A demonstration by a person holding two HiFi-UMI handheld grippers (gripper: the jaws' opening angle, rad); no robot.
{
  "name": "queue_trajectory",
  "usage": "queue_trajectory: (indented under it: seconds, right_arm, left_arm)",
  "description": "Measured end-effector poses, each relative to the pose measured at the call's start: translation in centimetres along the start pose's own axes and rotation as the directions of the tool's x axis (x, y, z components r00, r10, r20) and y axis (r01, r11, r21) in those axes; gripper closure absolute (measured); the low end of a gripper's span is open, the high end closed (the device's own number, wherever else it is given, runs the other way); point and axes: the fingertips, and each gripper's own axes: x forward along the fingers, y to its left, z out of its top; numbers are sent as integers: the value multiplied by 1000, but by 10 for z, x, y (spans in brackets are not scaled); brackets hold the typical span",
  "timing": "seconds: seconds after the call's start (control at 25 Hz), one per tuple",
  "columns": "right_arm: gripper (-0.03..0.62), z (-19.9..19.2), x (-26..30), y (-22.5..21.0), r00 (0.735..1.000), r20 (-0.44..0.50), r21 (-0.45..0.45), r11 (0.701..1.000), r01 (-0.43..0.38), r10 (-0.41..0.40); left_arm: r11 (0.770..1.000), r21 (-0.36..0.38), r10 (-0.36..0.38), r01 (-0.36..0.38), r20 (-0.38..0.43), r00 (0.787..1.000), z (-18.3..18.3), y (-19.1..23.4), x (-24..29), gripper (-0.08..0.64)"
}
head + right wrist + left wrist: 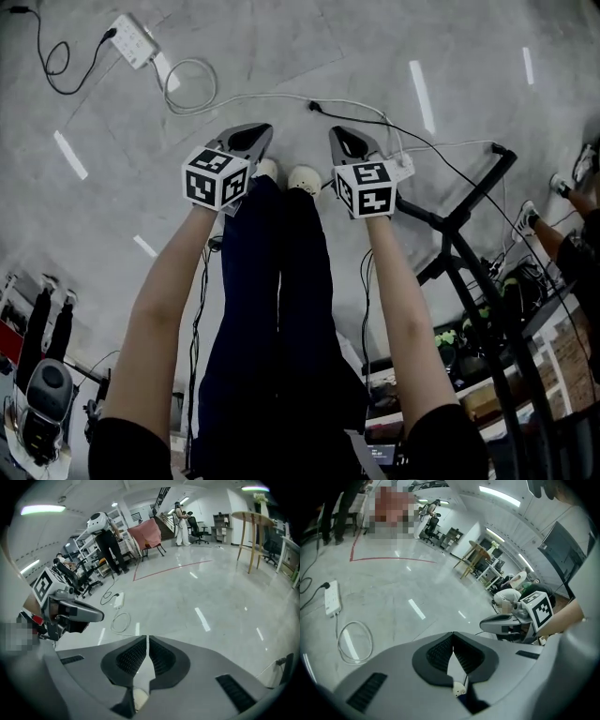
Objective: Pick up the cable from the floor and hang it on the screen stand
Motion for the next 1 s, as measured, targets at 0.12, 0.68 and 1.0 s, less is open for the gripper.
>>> queue_trajectory:
  seconds: [0.12,0.68,1.0]
  right_arm:
    - [566,-15,24,-8,1000,-16,-15,1000,-11,11]
    - [520,-89,148,-37,986,-168,-183,983,-24,-7]
    - [410,-125,198,-53,961,-275,-294,954,-62,-22]
  left_arm:
    - [1000,-22,1,-1,-5,1000,-19,17,18,552]
    - [998,5,-61,62,-98,993,-91,81,104,552]
    - [995,18,-94,96,-105,990,-108,100,138,552]
